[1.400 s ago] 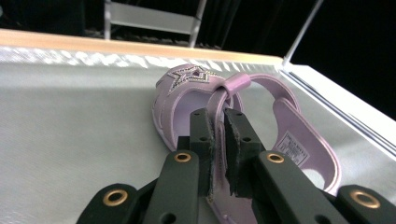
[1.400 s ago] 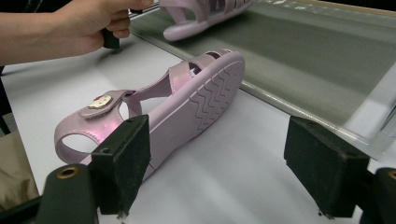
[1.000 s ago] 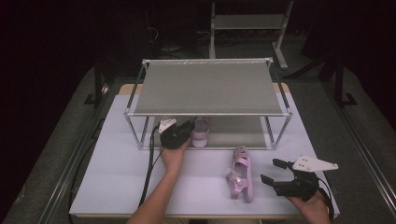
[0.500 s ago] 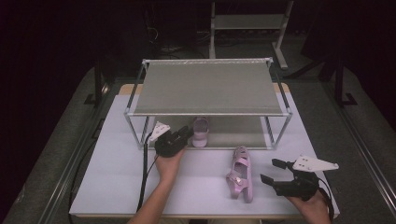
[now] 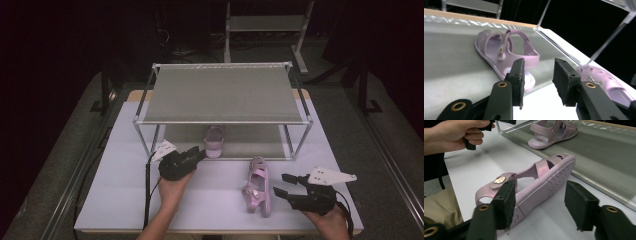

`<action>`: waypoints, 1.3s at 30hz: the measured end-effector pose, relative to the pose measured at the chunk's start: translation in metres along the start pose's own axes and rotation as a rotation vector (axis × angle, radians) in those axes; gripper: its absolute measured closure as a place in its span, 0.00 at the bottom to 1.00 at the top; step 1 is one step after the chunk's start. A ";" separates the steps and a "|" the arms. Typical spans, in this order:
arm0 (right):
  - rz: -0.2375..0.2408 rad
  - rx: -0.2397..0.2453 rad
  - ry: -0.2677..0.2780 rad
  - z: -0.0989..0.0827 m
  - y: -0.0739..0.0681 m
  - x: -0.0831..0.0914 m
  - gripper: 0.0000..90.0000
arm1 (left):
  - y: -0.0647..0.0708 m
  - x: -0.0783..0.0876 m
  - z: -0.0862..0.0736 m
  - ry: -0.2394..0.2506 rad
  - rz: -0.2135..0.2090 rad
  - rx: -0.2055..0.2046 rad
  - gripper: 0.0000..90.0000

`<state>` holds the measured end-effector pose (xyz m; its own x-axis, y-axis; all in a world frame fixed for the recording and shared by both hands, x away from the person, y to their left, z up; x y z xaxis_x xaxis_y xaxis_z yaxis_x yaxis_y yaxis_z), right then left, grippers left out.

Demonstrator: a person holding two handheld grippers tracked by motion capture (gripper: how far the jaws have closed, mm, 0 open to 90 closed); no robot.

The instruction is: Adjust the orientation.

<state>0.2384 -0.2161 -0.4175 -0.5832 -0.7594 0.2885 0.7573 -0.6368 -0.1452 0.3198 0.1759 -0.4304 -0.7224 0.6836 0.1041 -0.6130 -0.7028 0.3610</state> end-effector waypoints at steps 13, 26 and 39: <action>0.006 -0.008 -0.020 0.004 -0.011 -0.006 0.68 | -0.010 0.044 -0.005 -0.032 -0.060 -0.005 0.59; 0.035 -0.022 -0.064 0.005 -0.022 -0.014 0.85 | -0.010 0.088 -0.005 -0.034 -0.148 -0.014 0.56; 0.055 0.004 -0.104 0.003 -0.024 -0.019 0.88 | -0.017 0.093 0.001 0.032 -0.153 0.028 0.53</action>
<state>0.2320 -0.1855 -0.4171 -0.5075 -0.7748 0.3770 0.7883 -0.5941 -0.1599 0.2631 0.2517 -0.4263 -0.6313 0.7754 0.0163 -0.7079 -0.5847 0.3962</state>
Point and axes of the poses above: each handheld gripper's, and its own axes: x roughly backward along the jaws, z roughly out of its top, y roughly to its right, the point moved 1 cm from there along -x, roughly forward along the jaws, and after that the axes turned 11 degrees about y, right-handed, at the moved point
